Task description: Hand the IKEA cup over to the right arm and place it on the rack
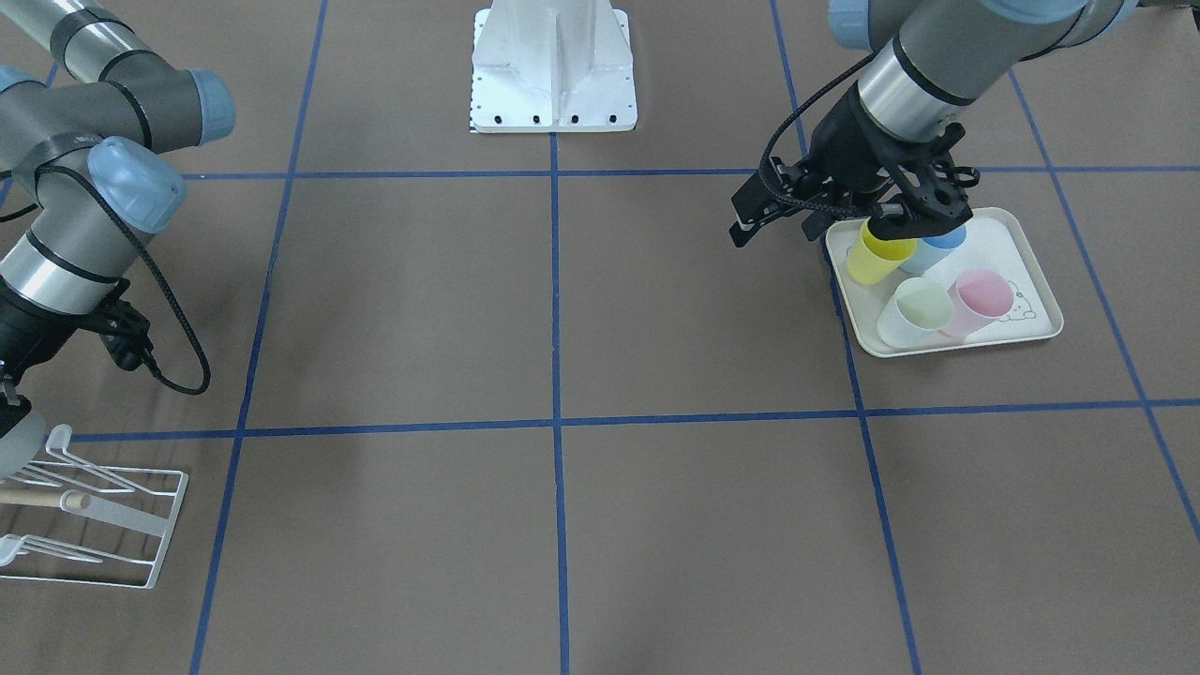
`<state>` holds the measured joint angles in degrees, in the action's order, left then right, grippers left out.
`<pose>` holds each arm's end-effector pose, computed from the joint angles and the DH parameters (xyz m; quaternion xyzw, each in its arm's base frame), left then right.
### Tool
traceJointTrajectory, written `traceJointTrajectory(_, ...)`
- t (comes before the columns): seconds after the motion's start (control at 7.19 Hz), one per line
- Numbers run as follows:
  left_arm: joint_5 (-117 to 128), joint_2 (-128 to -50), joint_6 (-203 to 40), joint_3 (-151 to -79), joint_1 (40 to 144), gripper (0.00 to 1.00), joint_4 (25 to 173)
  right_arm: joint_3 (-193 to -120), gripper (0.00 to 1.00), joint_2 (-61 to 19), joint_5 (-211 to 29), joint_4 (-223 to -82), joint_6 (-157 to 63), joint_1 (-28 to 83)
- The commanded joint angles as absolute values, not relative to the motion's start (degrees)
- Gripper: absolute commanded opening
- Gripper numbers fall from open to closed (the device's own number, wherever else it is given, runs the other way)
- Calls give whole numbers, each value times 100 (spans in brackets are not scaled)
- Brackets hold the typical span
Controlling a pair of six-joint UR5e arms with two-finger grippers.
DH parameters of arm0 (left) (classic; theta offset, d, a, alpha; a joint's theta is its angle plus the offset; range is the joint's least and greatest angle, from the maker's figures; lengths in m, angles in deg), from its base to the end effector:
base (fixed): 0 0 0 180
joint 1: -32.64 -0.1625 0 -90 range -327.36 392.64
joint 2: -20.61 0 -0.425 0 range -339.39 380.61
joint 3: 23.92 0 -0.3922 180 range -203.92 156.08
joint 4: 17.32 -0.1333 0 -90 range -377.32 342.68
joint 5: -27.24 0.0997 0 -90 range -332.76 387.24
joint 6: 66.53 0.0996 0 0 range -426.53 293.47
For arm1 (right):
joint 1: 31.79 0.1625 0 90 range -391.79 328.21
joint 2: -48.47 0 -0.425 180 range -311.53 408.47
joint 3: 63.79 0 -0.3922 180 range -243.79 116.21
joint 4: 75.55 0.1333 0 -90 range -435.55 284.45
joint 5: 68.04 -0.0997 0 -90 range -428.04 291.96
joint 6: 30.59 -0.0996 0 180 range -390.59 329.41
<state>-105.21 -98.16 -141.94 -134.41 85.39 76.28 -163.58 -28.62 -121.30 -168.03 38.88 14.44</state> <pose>0.2980 -0.5011 0.2028 -0.0398 0.5250 -0.1206 0.8416 -0.2605 -0.5508 0.4658 0.0934 0.3395 -0.7497 0.5602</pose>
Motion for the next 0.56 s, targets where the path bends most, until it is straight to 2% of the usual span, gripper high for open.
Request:
traceJointTrajectory(0.0,-10521,-9813,-14194,-13440,8529,100,7628,-16267,57,-2852,-12130,-16801,3893,1444)
traceJointTrajectory(0.28,-10521,-9813,-14194,-13440,8529,100,7628,-16171,88,-2861,-12139,-16609,3910,1444)
traceJointTrajectory(0.42,-10521,-9813,-14194,-13440,8529,100,7628,-16083,98,-2861,-12139,-16564,3928,1435)
